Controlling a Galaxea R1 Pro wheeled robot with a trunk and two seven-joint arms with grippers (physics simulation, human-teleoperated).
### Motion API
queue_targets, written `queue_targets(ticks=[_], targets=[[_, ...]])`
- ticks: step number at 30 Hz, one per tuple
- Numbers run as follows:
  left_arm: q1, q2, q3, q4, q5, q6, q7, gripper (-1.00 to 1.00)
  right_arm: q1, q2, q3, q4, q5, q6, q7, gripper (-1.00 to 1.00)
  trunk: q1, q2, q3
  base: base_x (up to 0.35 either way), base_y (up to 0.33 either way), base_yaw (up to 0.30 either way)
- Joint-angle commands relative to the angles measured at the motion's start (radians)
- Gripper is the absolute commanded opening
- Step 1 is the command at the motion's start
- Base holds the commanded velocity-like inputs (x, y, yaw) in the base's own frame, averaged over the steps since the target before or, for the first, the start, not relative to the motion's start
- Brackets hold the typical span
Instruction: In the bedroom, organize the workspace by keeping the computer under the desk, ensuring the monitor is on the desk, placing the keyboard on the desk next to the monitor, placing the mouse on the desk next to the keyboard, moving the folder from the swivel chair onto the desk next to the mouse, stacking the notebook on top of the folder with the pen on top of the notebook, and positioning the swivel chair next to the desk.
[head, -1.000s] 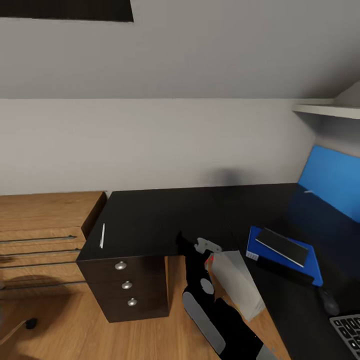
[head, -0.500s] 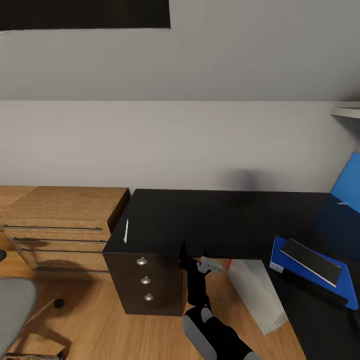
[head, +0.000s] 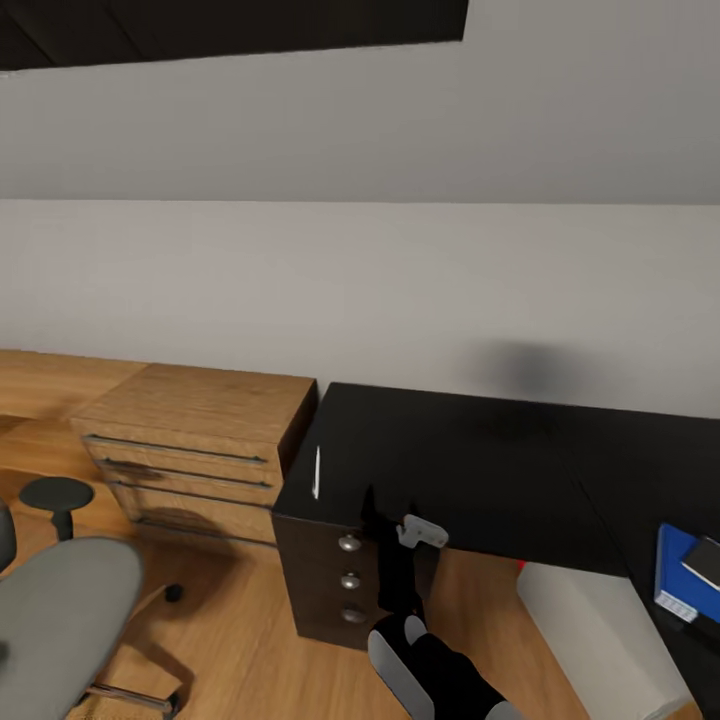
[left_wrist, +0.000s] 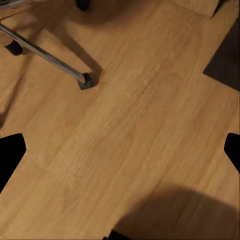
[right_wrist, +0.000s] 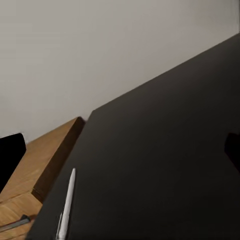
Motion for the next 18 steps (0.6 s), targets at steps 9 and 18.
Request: queue_targets(ticks=[9,18], targets=[[-0.001,-0.003,-0.013,0.0,0.001,-0.012,0.007,1.0,-0.003,0.0,-0.005,0.024,0.001,-0.015,-0.006,1.0,0.0,-0.001,-0.001,0.115,0.19,0.287],[-0.001,-0.009,-0.013,0.0,-0.001,-0.048,0.007,1.0,-0.002,0.0,-0.002,0.033,0.019,-0.182,-0.004,1.0,0.0,-0.001,-0.001,0.007,0.01,0.293]])
